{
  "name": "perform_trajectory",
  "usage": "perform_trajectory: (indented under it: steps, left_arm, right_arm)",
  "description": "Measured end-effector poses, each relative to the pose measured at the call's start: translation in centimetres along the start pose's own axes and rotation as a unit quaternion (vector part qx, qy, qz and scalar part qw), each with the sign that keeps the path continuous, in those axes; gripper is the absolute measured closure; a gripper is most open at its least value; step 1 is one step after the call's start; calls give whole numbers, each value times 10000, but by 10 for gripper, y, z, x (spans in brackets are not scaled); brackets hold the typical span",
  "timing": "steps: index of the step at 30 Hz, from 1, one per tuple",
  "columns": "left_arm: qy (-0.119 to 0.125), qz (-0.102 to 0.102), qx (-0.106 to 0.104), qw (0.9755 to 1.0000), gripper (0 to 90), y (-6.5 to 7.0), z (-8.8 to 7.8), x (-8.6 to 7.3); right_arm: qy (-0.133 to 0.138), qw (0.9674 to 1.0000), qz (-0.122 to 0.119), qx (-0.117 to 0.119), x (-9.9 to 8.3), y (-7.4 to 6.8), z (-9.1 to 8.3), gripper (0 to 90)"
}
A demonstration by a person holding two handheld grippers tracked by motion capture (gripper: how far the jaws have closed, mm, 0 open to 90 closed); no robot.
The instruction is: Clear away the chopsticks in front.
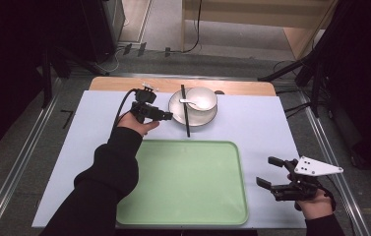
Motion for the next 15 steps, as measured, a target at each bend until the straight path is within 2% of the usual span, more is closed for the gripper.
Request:
perform_trajectory:
  steps: [6,12,15]
  left_arm:
    - [-130,3,131,9998,338,1,21,9]
    - [-169,13,189,9997,342,7,43,14]
    - [-155,54,291,9994,344,9,54,15]
  right_arm:
    - [1,10000,-1,1,0,1,0,149]
    - [-9,10000,-14,21,0,-1,0,149]
    - [3,10000,-28,23,0,-1,0,149]
Point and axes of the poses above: each handheld gripper's, and its own axes: z roughly forward along the jaws, x roughly out of its top, y roughly to its right, the point moved 9 cm from there along z, roughly forward along the jaws
